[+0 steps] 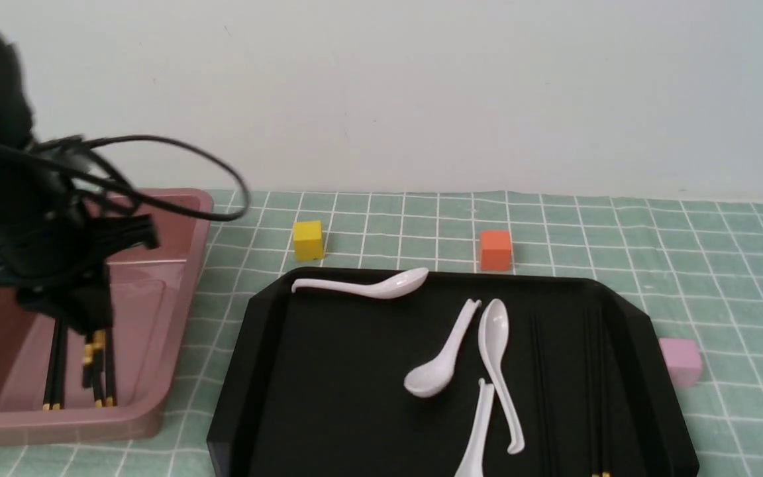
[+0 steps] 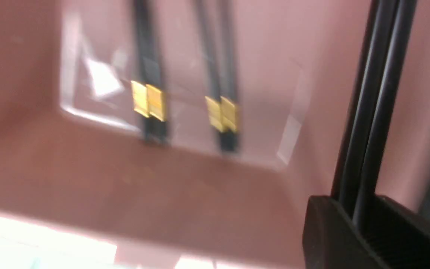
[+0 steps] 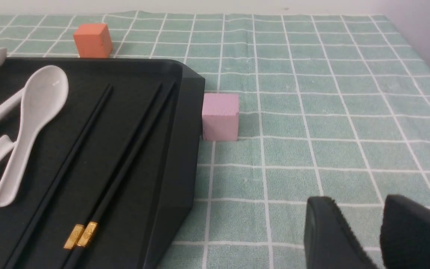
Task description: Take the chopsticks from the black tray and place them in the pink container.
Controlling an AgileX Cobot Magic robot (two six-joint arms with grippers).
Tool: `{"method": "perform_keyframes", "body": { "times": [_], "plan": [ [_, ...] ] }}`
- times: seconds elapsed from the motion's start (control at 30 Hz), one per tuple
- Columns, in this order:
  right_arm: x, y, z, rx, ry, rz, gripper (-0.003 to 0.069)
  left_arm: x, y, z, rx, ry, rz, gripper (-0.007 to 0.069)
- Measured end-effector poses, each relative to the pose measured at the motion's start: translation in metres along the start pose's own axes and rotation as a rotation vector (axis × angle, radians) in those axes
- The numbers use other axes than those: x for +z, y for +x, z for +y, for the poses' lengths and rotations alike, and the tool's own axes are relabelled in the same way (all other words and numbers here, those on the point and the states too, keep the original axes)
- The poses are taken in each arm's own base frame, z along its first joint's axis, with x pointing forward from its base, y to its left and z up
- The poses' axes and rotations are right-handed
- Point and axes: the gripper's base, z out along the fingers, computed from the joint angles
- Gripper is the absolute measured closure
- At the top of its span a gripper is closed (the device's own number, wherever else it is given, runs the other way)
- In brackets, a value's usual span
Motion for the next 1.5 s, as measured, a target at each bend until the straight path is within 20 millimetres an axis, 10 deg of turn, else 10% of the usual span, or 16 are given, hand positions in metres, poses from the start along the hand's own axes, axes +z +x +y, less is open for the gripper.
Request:
{"method": "perform_keyframes", "body": {
  "times": [0.5, 0.77, 1.07, 1.5],
  "plan": [
    [0.0, 0.0, 0.0, 0.0, 0.0, 0.0, 0.0419, 0.045, -0.025, 0.019, -0.045, -0.032, -0.032, 0.0367],
    [0.0, 0.0, 0.0, 0.0, 0.0, 0.0, 0.0419, -0.008, -0.009, 0.014, -0.002, 0.018, -0.113, 0.031],
    [0.0, 0.0, 0.0, 0.0, 0.0, 0.0, 0.0419, -0.092, 0.054, 0.03, 0.073, 0.118, -0.243, 0.0634],
    [0.0, 0.0, 0.0, 0.0, 0.0, 0.0, 0.0419, -0.103, 0.216, 0.075, 0.187, 0.454, -0.525, 0.0637]
  ]
}}
